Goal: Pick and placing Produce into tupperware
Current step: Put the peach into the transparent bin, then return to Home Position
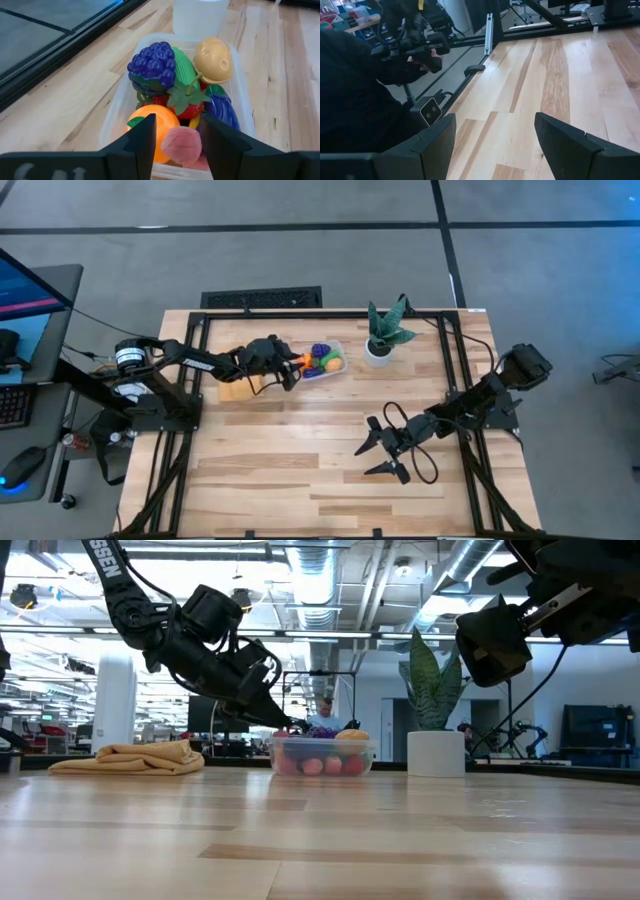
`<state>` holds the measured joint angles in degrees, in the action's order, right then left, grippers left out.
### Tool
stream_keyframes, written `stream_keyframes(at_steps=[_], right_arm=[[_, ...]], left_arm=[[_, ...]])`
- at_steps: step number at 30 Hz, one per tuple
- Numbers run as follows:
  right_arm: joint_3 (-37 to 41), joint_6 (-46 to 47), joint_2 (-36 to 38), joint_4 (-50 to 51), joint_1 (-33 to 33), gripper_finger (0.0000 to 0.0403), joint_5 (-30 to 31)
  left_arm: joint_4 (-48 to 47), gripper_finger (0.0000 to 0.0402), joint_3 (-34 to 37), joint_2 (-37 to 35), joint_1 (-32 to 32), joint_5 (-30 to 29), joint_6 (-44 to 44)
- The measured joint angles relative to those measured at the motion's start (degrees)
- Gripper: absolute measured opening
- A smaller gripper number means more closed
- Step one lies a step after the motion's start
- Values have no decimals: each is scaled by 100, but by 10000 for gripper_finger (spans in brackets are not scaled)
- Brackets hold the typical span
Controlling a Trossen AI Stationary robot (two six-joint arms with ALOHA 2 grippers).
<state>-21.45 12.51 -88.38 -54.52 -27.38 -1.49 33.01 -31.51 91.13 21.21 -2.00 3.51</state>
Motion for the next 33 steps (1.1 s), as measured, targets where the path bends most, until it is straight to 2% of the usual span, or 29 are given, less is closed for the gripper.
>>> stream_keyframes(at_steps=[11, 17, 27, 33], right_arm=[[0, 4, 0, -42, 0, 265, 1], [0, 0, 0, -42, 13, 265, 37], [0, -22, 0, 46, 361, 265, 179], [0, 98, 159, 106, 965, 265, 177]], left_arm=[[169, 182, 0, 2, 0, -9, -262], [700, 183, 0, -85, -2, -483, -595], [715, 182, 0, -1131, -2, -524, -1139], [425, 182, -2, -1886, -1, -1071, -1680]])
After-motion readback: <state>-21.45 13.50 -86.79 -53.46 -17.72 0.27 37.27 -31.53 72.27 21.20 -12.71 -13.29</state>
